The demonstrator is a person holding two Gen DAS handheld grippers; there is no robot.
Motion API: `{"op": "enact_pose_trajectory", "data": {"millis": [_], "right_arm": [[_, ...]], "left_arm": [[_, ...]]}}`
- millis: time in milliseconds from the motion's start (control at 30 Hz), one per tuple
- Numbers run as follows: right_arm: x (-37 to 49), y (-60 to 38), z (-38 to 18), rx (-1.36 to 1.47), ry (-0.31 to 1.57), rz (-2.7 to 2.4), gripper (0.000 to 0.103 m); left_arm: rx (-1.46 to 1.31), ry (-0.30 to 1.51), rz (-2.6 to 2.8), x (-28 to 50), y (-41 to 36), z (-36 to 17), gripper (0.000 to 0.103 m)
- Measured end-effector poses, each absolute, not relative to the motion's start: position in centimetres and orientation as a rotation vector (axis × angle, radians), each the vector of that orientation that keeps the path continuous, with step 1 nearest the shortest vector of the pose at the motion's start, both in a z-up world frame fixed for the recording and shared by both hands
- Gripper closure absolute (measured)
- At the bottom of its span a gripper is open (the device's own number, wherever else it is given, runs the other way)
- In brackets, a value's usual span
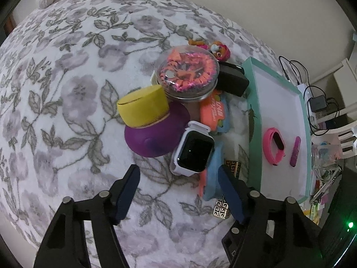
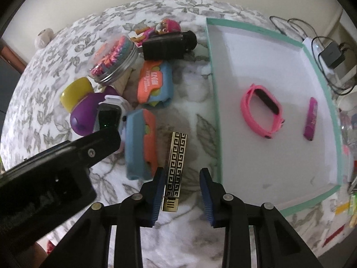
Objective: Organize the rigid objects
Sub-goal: 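Grasp the blue-and-orange phone case with the left tool while the right tool grasps the gold patterned box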
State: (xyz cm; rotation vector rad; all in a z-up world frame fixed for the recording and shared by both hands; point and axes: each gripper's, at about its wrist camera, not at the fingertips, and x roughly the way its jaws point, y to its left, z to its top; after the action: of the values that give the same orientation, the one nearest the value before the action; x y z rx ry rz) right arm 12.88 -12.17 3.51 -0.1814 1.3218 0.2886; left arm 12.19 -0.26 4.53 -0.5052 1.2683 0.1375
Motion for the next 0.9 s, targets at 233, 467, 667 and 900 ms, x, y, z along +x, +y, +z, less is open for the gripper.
{"op": "enact_pose_trajectory", "data": {"millis": [233, 467, 667, 900], "right_arm": [[12.8, -13.1, 3.0, -0.118, 1.359, 0.333, 0.074], [12.8, -13.7, 2.0, -0.094, 1.385, 0.324, 0.075], [12.8, -14.1, 1.6, -0.129, 1.385, 0.314, 0.080], [12.7, -15.3, 1.5, -0.107, 1.397, 0.333, 0.081]], "left_arm": [[-0.538, 1.275, 0.106, 12.5, -0.9, 4.3, 0.040], [-0.574, 1.288, 0.084, 12.7, -0.9, 4.0, 0.050], [-0.590, 1.289, 0.045, 12.9, -1.6, 4.0, 0.054], [-0.575, 1.288, 0.023, 13.1, -2.0, 4.0, 0.055]]}}
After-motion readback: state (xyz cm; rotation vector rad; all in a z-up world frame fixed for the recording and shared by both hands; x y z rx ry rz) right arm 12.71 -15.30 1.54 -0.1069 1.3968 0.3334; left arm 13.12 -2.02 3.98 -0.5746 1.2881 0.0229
